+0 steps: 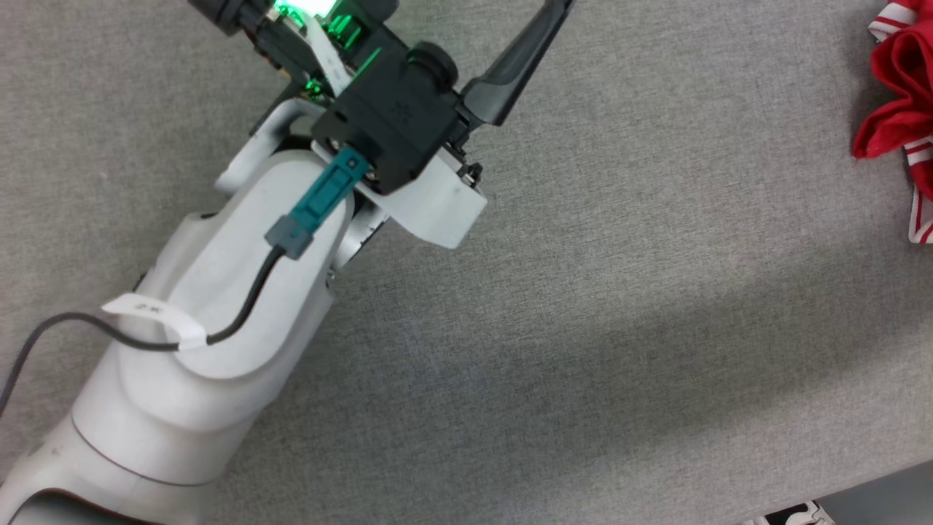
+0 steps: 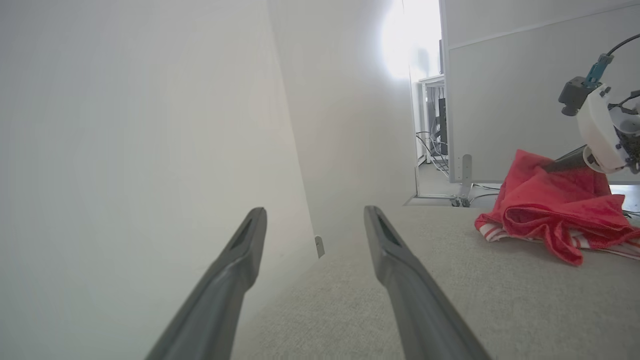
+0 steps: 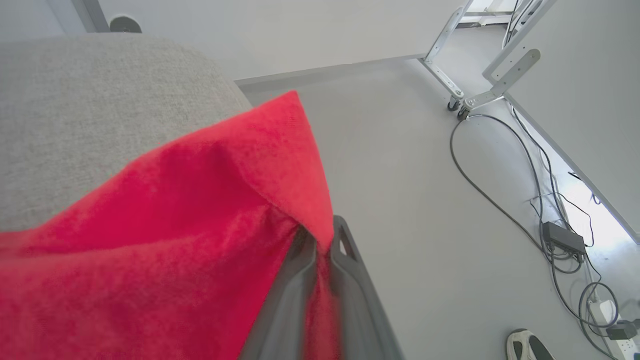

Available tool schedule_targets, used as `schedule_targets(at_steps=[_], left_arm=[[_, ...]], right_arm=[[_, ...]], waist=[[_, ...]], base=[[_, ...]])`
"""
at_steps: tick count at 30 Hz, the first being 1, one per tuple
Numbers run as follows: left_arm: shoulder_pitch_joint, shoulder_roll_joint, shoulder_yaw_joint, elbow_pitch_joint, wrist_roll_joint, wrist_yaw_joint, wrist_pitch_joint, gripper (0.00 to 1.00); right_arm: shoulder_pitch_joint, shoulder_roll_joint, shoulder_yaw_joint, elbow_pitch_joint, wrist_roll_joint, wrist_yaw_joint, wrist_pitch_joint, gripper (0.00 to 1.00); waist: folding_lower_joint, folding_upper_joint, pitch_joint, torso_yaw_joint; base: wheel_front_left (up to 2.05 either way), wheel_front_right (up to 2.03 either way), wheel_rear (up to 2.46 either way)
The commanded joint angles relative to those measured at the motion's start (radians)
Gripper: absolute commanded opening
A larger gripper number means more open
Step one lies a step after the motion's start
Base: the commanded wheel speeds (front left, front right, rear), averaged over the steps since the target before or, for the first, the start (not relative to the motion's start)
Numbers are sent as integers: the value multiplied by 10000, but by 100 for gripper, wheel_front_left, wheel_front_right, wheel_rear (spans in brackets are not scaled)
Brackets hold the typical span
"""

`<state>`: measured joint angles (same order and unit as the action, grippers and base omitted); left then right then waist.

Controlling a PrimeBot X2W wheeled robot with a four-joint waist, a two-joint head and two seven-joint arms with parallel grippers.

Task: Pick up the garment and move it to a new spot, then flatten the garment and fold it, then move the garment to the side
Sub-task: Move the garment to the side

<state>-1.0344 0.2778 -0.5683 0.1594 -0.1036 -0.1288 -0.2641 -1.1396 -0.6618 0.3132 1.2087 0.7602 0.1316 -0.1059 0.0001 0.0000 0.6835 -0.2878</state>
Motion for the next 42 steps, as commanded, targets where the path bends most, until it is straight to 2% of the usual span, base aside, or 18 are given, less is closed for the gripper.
schedule_targets(at_steps=[1, 2, 4, 5, 13, 19, 23, 31, 36, 42], left_arm=[[108, 19, 50, 10, -28, -22, 4, 100], [173, 18, 66, 21, -36, -22, 4, 100], [274, 21, 144, 43, -38, -21, 4, 100], [340, 11, 205, 45, -46, -22, 4, 100], [1721, 25, 950, 119, -152, 89, 4, 100], [3260, -63, 1598, 57, -273, 241, 4, 100], [4694, -224, 2260, 4, -415, 358, 4, 100], [7150, -1020, 3612, -202, -475, 406, 3, 100], [8209, -1503, 4481, -119, -454, 294, 4, 100], [9230, -1863, 5226, -93, -329, 138, 4, 100]], right_arm=[[-79, 50, 75, 112, -73, -20, -102, 0], [-69, 52, 103, 172, -76, -20, -136, 5], [6, 15, 154, 296, -80, -20, -214, 64], [56, -16, 177, 360, -93, -20, -298, 100], [595, -127, 629, 385, -399, -20, -1023, 100], [1371, 55, 1699, -352, -1079, -20, -1418, 100], [2050, 351, 1918, -1101, -1032, -20, -1578, 100], [4288, 963, 1090, -3469, -1614, -20, -1593, 100], [5820, 1765, 784, -4623, -2101, -20, -1595, 100], [6914, 2622, 118, -5461, -2493, -20, -1598, 100]], waist=[[-1, 0, -37, 42], [-1, 0, -71, 67], [-1, 0, -163, 127], [-1, 0, -224, 159], [-1, 0, -1197, 493], [-1, 0, -2139, 812], [-1, 0, -2900, 1083], [-1, 0, -4100, 1946], [-1, 0, -4690, 2455], [-1, 0, -5378, 2846]], base=[[0, 0, 0], [0, 0, 0], [0, 0, 0], [0, 0, 0], [0, 0, 0], [0, 0, 0], [0, 0, 0], [0, 0, 0], [0, 0, 0], [0, 0, 0]])
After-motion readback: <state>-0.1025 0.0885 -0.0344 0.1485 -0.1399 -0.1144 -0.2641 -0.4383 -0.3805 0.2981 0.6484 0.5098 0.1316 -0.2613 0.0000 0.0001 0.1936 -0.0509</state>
